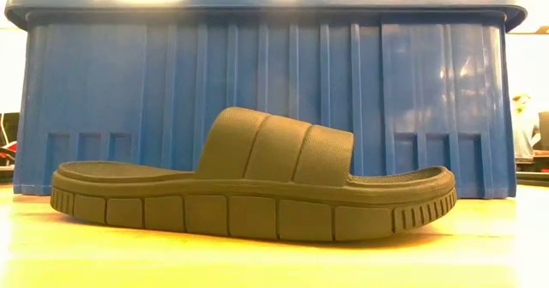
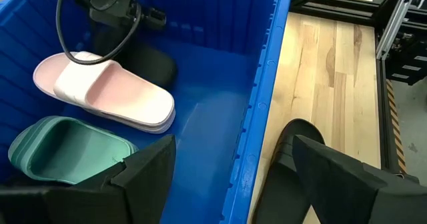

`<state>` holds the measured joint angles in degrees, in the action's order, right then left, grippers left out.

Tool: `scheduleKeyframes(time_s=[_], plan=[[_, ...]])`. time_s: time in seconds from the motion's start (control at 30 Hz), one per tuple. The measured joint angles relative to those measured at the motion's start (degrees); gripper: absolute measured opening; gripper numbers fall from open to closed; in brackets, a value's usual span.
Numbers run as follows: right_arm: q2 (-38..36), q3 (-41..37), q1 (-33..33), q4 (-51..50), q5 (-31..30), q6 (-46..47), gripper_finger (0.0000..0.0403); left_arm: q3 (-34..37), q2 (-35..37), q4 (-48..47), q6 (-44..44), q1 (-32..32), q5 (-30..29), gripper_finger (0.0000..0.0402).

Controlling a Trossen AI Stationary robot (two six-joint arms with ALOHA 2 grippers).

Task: Pick and place slides into bin
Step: Put the black slipper into the blue bin, then put the black slipper on the black slipper

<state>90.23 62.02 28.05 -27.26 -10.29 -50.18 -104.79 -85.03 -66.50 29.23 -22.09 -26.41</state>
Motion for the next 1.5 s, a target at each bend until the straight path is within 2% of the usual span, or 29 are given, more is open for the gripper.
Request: scheduleKeyframes(time_s=[0.47,0.63,0.8,0.93,1.13,1.27,1.5], plan=[[2.38,0.8,-0.02,-6.42,3.0,9.3,0.0199,0.15,-0.04,0.0,-0.06,0.0,0.0,0.0283],[1.35,5.65,-0.6,-11.78,2.98,12.62,0.0199,0.15,-0.04,0.02,-0.08,0.0,0.02,0.0283],[1.25,12.91,-3.07,-23.02,3.0,18.88,0.0199,0.17,-0.04,-0.03,-0.09,0.0,0.01,0.0283],[0.99,19.17,-6.33,-33.54,2.34,22.75,0.0199,0.2,-0.04,-0.52,-0.1,0.0,0.0,0.0283],[-0.43,27.18,-12.61,-44.84,-2.92,31.63,0.0198,0.2,-0.04,-2.78,0.27,0.0,-0.74,0.0283],[-2.03,32.6,-19.02,-52.06,-6.21,37.92,0.0198,0.21,-0.53,-3.04,0.37,0.0,-0.73,0.0283],[-5.7,41.87,-33.38,-61.96,-6.89,56.08,0.0198,0.24,-1.6,-3.0,3.32,-0.11,1.39,0.0283]])
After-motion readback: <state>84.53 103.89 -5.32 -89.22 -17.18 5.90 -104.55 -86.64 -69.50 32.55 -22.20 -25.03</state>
